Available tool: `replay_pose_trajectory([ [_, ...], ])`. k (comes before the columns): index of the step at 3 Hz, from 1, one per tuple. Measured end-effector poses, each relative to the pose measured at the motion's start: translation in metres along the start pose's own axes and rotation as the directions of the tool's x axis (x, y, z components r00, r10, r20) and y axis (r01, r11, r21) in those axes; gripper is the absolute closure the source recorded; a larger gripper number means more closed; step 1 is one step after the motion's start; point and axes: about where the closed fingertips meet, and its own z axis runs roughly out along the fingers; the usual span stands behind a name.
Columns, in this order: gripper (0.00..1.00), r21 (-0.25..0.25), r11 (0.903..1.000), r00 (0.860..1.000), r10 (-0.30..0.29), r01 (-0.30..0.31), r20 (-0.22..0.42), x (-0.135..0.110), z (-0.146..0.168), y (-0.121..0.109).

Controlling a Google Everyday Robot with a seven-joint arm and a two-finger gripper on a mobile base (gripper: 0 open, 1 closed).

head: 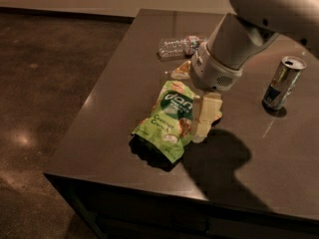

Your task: Pick green rice chip bag

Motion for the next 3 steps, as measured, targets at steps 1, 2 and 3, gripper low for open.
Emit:
replay_pose_trajectory([
  [1,0.0,-0.023,0.9981,0.998,-0.056,0.057,0.019,-0.0045,0.0158,-0.0013],
  [2,0.17,-0.03,0.9951,0.995,-0.094,0.094,0.018,-0.0051,0.0241,-0.0002],
  [3,0.41,-0.028,0.9934,0.994,-0.111,0.112,0.013,-0.0027,0.0225,0.001],
])
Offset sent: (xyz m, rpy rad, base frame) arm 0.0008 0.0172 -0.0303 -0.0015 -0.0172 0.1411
